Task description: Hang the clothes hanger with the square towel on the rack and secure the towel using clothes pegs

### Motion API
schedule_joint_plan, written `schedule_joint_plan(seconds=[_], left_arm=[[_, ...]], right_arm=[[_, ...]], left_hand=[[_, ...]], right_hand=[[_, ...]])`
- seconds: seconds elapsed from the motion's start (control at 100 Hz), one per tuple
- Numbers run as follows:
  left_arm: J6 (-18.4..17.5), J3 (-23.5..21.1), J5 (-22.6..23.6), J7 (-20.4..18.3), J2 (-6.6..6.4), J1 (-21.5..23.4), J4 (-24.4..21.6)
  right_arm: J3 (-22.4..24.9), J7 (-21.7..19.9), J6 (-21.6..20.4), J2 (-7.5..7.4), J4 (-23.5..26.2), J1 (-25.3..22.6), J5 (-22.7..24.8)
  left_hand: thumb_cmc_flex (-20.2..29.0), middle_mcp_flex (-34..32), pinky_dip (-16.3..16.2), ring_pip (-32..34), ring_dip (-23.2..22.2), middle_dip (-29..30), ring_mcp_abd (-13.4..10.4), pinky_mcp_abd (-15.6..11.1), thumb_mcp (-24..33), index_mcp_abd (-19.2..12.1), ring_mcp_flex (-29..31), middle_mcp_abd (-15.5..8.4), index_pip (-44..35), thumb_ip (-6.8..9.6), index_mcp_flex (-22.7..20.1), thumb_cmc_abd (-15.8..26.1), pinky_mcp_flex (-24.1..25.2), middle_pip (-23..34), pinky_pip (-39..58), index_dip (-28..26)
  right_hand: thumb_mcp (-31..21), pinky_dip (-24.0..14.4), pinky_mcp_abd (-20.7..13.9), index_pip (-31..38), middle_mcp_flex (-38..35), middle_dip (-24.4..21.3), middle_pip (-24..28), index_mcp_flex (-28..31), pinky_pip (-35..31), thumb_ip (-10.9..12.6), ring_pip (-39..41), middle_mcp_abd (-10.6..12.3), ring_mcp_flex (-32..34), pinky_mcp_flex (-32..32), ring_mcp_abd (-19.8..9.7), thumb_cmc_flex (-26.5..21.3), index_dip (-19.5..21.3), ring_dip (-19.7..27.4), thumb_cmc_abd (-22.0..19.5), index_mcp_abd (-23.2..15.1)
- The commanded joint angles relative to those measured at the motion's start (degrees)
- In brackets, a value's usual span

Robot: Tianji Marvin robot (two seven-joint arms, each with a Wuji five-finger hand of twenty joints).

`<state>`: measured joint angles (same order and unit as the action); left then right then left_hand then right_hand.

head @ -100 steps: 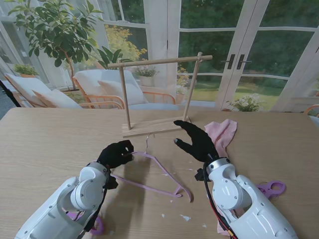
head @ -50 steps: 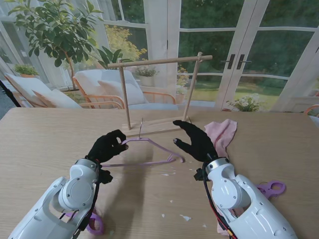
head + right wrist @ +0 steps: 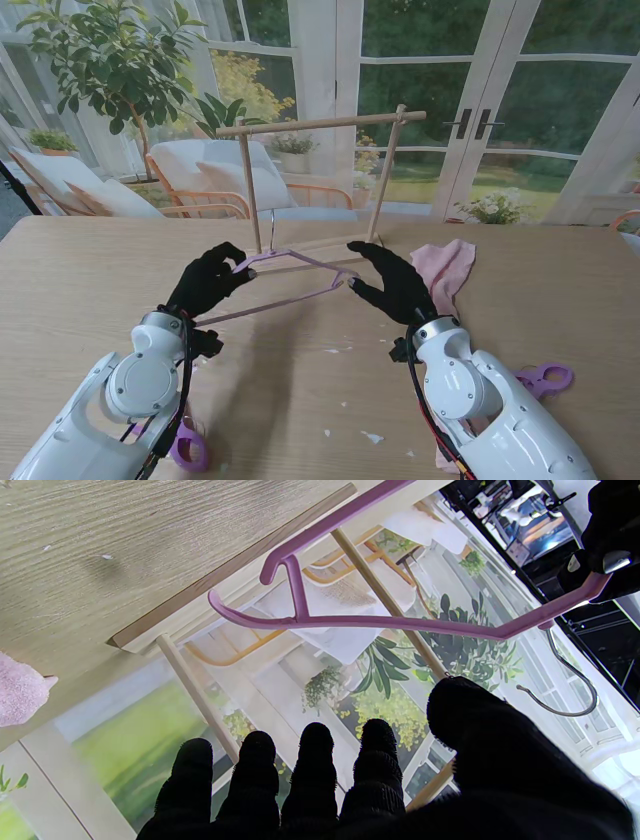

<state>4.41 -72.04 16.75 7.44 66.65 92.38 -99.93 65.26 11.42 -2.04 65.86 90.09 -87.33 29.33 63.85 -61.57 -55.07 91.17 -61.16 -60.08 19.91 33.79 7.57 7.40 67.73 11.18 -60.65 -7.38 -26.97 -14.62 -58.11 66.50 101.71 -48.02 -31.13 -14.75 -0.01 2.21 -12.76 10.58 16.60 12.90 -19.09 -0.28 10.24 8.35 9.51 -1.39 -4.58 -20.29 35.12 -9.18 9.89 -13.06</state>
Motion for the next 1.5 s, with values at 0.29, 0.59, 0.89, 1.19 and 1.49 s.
schedule_joint_plan(seconds=[0.29,0.59,0.89,1.19,1.49], left_arm=[[-1.4,-0.9,-1.5,1.0,0.76,0.5,-0.7],[-2.3,-1.3,-1.6,-0.9,0.27,1.0,-1.9],[-1.6,0.7,-0.1,-3.3,-0.38,0.5,-2.9],[-1.6,4.3,0.6,-4.4,-0.57,-2.0,-2.3],[-0.3,6.1,1.2,-5.0,-0.62,-3.6,-1.0]], right_arm=[[0.3,1.7,1.3,0.55,1.7,-1.2,3.0],[1.7,1.5,1.3,0.01,4.9,-3.1,6.0],[1.0,1.9,1.1,-0.12,6.0,-2.5,8.0],[-2.3,-0.1,1.2,-0.30,6.2,0.5,8.0],[-4.5,1.0,0.5,-0.08,5.5,1.6,8.5]], left_hand=[[-28.4,-8.2,-11.7,12.8,5.6,-4.7,-7.4,-10.2,25.3,-1.4,4.8,-12.2,-10.7,-1.73,-5.9,-1.9,-3.9,12.1,18.3,-16.8],[-28.9,-9.0,-13.0,13.3,5.7,-5.3,-6.4,-8.6,21.8,-1.4,4.8,-11.6,-13.6,-0.24,-9.6,5.5,-3.6,12.2,18.3,-26.3],[-28.3,-9.4,-13.4,13.5,5.6,-5.6,-6.5,-8.4,21.0,-1.6,4.8,-11.8,-13.5,0.08,-10.2,5.4,-3.6,12.2,18.3,-26.9],[-28.1,-9.4,-13.5,13.6,5.6,-5.9,-6.9,-8.8,20.5,-2.0,4.8,-12.2,-13.4,0.18,-10.2,5.4,-3.6,12.0,18.3,-27.5],[-27.8,-9.0,-13.2,13.6,5.6,-6.0,-6.9,-9.0,20.4,-2.0,4.8,-12.0,-13.1,0.15,-9.9,4.9,-3.7,11.8,18.3,-27.7]], right_hand=[[-3.1,-15.3,-0.3,0.6,1.2,2.7,5.8,0.6,-1.3,2.9,2.5,1.3,-0.4,-1.8,-1.2,-1.3,1.3,-1.5,1.5,0.5],[-7.3,-16.8,2.3,1.2,1.3,1.8,4.7,0.9,-4.3,2.6,3.7,0.4,-0.2,-1.6,-0.2,0.8,1.7,-2.2,6.3,2.7],[-2.7,-17.2,2.4,2.6,1.2,4.1,9.7,2.2,-4.3,-0.1,5.1,-0.7,0.9,-2.1,0.1,0.4,3.0,-3.1,7.2,5.4],[-3.3,-18.0,4.5,10.0,-7.1,6.7,15.9,7.5,-8.3,-0.4,10.9,-4.5,7.4,-6.5,1.5,0.7,2.9,-6.2,8.1,11.2],[-7.8,-24.3,8.3,30.0,-26.0,13.5,26.4,22.5,-35.3,-1.7,31.3,-6.4,23.6,-17.3,8.4,-0.3,4.2,-16.4,9.1,8.6]])
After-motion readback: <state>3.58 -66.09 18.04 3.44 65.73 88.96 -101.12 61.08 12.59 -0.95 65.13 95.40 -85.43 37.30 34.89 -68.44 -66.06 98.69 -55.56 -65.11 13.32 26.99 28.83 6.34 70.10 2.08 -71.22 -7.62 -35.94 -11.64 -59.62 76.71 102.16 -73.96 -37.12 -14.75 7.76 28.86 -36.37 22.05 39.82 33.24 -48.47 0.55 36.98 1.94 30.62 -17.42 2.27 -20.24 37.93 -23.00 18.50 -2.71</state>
